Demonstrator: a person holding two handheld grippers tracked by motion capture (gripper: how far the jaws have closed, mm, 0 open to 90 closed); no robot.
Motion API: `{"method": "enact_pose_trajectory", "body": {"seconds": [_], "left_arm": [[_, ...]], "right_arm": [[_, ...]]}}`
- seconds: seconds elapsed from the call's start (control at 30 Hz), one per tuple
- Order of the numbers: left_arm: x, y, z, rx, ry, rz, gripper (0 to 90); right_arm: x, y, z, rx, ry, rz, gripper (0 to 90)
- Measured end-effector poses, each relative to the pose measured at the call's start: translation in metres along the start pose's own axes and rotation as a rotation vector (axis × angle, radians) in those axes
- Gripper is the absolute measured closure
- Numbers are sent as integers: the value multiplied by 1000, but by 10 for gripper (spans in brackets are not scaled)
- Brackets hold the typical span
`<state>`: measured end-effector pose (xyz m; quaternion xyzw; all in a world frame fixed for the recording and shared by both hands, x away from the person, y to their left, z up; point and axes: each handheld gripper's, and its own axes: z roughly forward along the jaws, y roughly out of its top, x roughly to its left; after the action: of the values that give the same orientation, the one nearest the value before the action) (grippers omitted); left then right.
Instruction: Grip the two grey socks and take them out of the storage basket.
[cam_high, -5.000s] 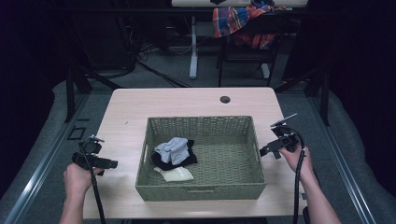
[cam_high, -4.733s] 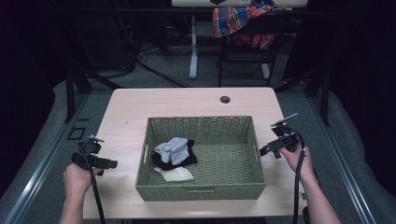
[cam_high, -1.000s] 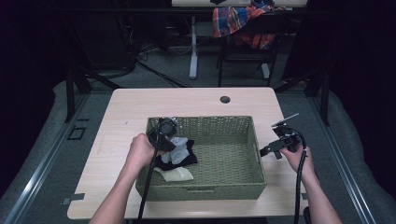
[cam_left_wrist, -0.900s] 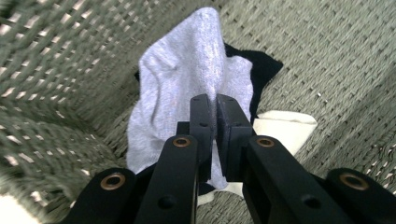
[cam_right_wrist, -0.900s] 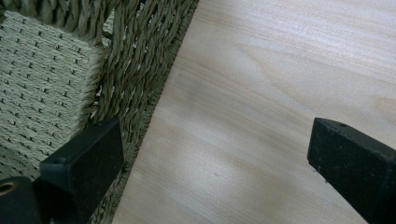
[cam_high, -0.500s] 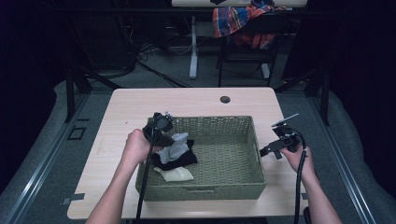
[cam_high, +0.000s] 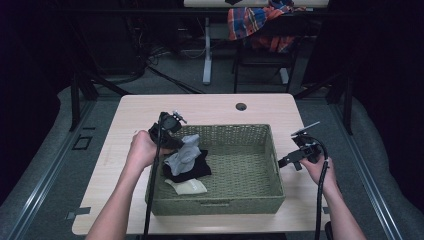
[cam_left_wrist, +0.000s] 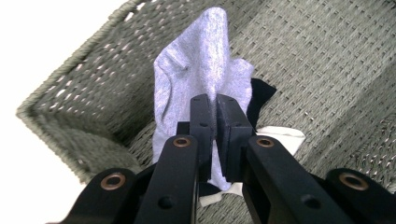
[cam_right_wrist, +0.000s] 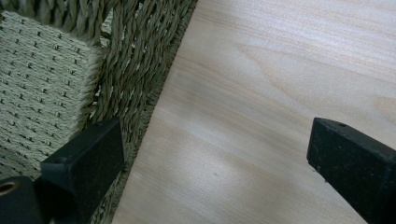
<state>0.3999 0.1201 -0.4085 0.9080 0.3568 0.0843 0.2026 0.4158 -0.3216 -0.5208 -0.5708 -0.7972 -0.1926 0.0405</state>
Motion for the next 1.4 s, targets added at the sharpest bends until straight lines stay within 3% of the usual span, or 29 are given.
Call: {"method": "enact_pose_trajectory", "body": {"seconds": [0.2,0.6,1.1,1.4], "left_arm": [[4,2,-8,-15,4,-15,860],[5,9,-22,-19,33,-6,861],[30,11,-30,27,48,-45,860],[42,15,-42,3,69,-70,860]], "right_arm": [[0,0,0,-6,3,2,37],[0,0,0,-7,5,1,38],[0,-1,1,-26,7,17,39],[1,-1,1,-31,4,23,39]]}}
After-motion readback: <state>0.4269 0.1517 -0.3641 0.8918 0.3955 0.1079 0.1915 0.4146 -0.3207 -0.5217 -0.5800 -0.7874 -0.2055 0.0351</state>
